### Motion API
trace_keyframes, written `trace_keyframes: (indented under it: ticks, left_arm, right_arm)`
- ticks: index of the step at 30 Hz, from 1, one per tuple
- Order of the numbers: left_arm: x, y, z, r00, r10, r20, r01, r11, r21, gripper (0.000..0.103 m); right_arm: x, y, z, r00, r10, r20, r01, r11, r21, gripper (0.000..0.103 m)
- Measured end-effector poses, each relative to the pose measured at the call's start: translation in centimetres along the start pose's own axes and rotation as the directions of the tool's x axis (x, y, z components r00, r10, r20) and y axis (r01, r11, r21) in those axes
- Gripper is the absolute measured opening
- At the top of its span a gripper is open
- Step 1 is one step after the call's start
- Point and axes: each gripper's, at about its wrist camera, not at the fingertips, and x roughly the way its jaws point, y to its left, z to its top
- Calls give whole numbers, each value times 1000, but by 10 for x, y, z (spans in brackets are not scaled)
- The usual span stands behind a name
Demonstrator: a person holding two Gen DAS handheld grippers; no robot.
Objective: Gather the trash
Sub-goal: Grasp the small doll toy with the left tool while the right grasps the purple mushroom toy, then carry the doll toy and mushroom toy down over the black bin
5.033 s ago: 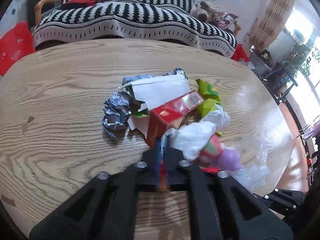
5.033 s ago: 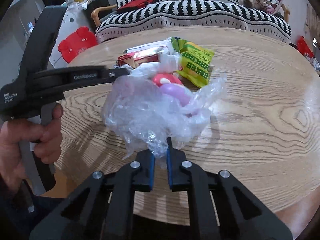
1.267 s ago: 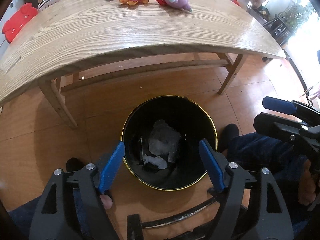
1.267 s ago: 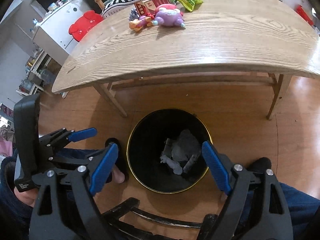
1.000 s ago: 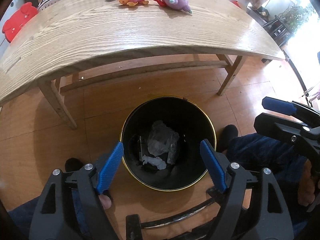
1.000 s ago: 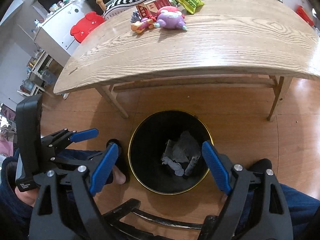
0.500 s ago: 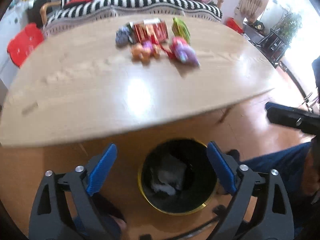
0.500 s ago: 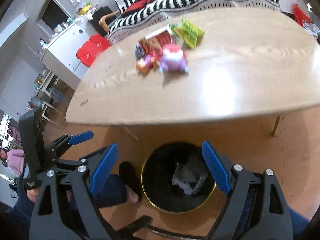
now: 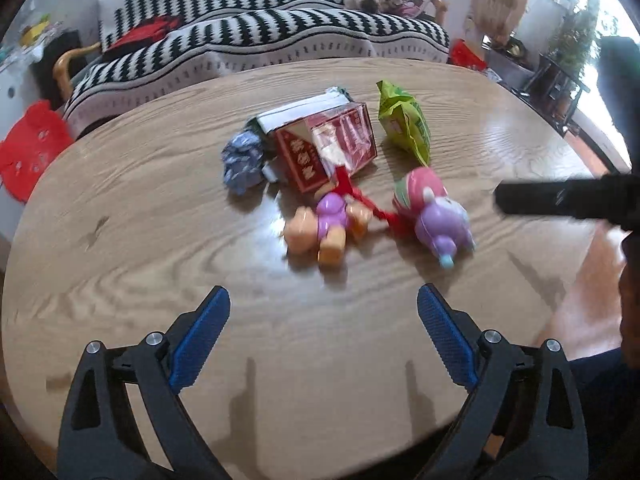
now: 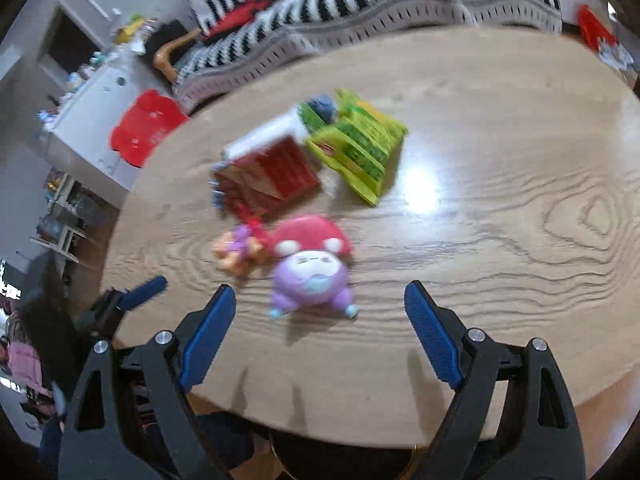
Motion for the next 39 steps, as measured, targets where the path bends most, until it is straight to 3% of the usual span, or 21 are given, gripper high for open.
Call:
trace_keyframes:
  ticks: [4,9,16,18,20,23,30,39]
  left_arm:
    - [21,-2,7,1000,5,-5,-5,999,37,92]
    - [37,-1,12,999,37,-4,-37,997,61,92]
    - [49,14,20,999,31,11,-32,999,8,89]
    - [49,14,22,1000,20,20,-20,1000,2,83]
    - [47,10,23,1000,2,24,-3,1000,19,69]
    - [46,1,21,1000,-14,13,14,999,48,46]
    - [27,-2,17,999,-11,33,10,999,33,46]
    - [3,-4,9,998,42,48,-42,999,7,45]
  right_arm:
    - [17,6,4,999,36,-34,-36,999,-5,83]
    - [27,18,2,999,14,-51,-16,999,-45,83]
    - [41,18,-1,998,0,-64,-2,1000,-23,80]
    - [42,18,-2,998,6,-68,-7,1000,-24,67]
    - [41,16,-4,998,9,-67,-10,1000,-20,55]
    - [36,14,-6,998,17,-55,-18,1000,-15,52]
    - [15,11,-6,999,41,-13,-41,999,-11,51]
    - [4,9,-12,1000,-4,19,5,999,-42,51]
